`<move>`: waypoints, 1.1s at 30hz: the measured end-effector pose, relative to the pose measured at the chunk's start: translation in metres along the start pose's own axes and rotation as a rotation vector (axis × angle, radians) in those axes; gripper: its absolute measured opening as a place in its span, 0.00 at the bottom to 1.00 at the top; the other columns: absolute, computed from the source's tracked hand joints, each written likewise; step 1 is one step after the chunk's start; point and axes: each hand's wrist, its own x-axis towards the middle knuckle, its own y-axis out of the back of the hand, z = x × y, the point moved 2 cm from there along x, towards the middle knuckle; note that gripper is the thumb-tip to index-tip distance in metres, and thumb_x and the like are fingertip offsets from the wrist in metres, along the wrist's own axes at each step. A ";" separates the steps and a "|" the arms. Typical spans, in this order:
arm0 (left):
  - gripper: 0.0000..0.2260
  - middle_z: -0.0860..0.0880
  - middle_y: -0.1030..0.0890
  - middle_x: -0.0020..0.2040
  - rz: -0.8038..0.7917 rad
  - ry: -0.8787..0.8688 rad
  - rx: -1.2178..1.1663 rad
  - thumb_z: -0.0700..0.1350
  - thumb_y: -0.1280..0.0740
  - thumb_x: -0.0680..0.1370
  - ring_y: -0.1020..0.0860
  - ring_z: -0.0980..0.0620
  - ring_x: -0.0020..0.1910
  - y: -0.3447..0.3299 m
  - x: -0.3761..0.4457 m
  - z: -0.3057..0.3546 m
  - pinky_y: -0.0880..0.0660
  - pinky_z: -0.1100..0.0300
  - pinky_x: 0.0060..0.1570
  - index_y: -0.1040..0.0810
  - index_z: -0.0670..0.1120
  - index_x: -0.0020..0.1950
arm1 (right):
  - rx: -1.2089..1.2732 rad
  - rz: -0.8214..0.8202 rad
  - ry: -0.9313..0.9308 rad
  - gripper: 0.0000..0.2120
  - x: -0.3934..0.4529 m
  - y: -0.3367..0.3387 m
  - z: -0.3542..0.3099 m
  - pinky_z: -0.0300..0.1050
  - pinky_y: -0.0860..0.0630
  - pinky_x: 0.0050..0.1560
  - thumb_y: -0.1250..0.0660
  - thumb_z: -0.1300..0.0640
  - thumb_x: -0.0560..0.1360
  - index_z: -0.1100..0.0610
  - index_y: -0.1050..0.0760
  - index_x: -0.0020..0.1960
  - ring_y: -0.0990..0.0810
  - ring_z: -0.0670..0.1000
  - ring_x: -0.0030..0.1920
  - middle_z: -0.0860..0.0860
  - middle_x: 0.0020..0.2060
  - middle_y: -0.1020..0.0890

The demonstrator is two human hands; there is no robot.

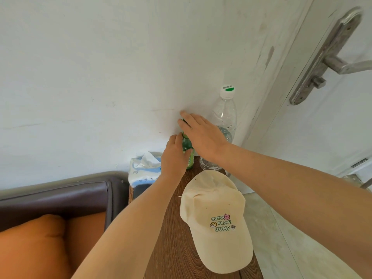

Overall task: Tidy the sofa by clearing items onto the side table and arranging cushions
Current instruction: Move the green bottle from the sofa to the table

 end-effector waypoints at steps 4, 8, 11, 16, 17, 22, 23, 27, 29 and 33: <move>0.25 0.43 0.25 0.64 -0.015 -0.090 0.137 0.42 0.30 0.76 0.25 0.43 0.60 0.006 -0.004 0.001 0.27 0.51 0.56 0.32 0.40 0.71 | 0.015 -0.040 -0.024 0.29 -0.003 0.005 -0.002 0.45 0.45 0.72 0.44 0.69 0.77 0.61 0.47 0.76 0.45 0.57 0.75 0.57 0.78 0.50; 0.27 0.44 0.27 0.65 -0.039 -0.134 0.214 0.42 0.30 0.76 0.26 0.43 0.61 0.016 -0.008 0.001 0.29 0.52 0.58 0.34 0.42 0.73 | 0.058 -0.076 -0.046 0.29 -0.006 0.010 -0.005 0.45 0.41 0.70 0.42 0.69 0.77 0.61 0.46 0.76 0.45 0.56 0.75 0.57 0.78 0.50; 0.30 0.47 0.30 0.70 -0.067 -0.149 0.216 0.43 0.31 0.77 0.29 0.46 0.65 0.026 -0.010 0.003 0.32 0.55 0.62 0.39 0.45 0.76 | 0.077 -0.085 -0.057 0.30 -0.008 0.017 -0.006 0.45 0.39 0.69 0.41 0.69 0.76 0.61 0.46 0.76 0.45 0.55 0.75 0.57 0.77 0.50; 0.33 0.48 0.37 0.76 -0.144 -0.176 0.202 0.42 0.32 0.77 0.33 0.46 0.70 0.038 -0.013 0.009 0.36 0.56 0.67 0.45 0.45 0.79 | 0.100 -0.106 -0.084 0.30 -0.014 0.022 -0.010 0.45 0.36 0.67 0.39 0.67 0.77 0.60 0.46 0.76 0.46 0.55 0.75 0.56 0.77 0.50; 0.34 0.48 0.37 0.76 -0.151 -0.177 0.211 0.43 0.32 0.77 0.33 0.46 0.71 0.039 -0.013 0.010 0.36 0.56 0.67 0.45 0.45 0.79 | 0.100 -0.111 -0.082 0.31 -0.016 0.022 -0.010 0.45 0.36 0.68 0.38 0.67 0.77 0.60 0.46 0.76 0.45 0.54 0.75 0.56 0.77 0.50; 0.35 0.48 0.41 0.78 -0.179 -0.170 0.275 0.44 0.33 0.78 0.36 0.47 0.73 0.044 -0.017 0.010 0.38 0.55 0.69 0.49 0.46 0.79 | 0.099 -0.126 -0.098 0.31 -0.023 0.020 -0.010 0.46 0.39 0.70 0.36 0.65 0.77 0.60 0.45 0.76 0.44 0.55 0.75 0.56 0.77 0.49; 0.35 0.48 0.41 0.78 -0.184 -0.170 0.293 0.45 0.33 0.78 0.37 0.47 0.74 0.046 -0.018 0.010 0.39 0.55 0.70 0.50 0.46 0.80 | 0.097 -0.125 -0.103 0.31 -0.024 0.021 -0.011 0.46 0.38 0.70 0.37 0.66 0.76 0.60 0.45 0.76 0.43 0.55 0.74 0.56 0.77 0.48; 0.35 0.47 0.46 0.79 -0.177 -0.190 0.393 0.48 0.35 0.80 0.43 0.49 0.76 0.062 -0.024 0.007 0.45 0.57 0.72 0.53 0.47 0.80 | 0.078 -0.128 -0.116 0.30 -0.031 0.027 -0.019 0.47 0.39 0.70 0.36 0.63 0.77 0.59 0.44 0.76 0.42 0.55 0.74 0.56 0.77 0.47; 0.34 0.47 0.46 0.79 -0.155 -0.223 0.444 0.49 0.37 0.80 0.44 0.49 0.77 0.074 -0.029 0.005 0.47 0.57 0.73 0.53 0.47 0.80 | 0.080 -0.126 -0.132 0.29 -0.034 0.032 -0.025 0.47 0.41 0.71 0.38 0.61 0.78 0.59 0.44 0.76 0.42 0.55 0.74 0.56 0.77 0.47; 0.33 0.47 0.46 0.79 -0.146 -0.270 0.514 0.51 0.37 0.81 0.44 0.49 0.77 0.098 -0.046 -0.002 0.48 0.57 0.73 0.53 0.48 0.80 | 0.084 -0.127 -0.164 0.28 -0.042 0.039 -0.046 0.49 0.43 0.72 0.41 0.58 0.80 0.57 0.46 0.77 0.44 0.55 0.75 0.55 0.78 0.48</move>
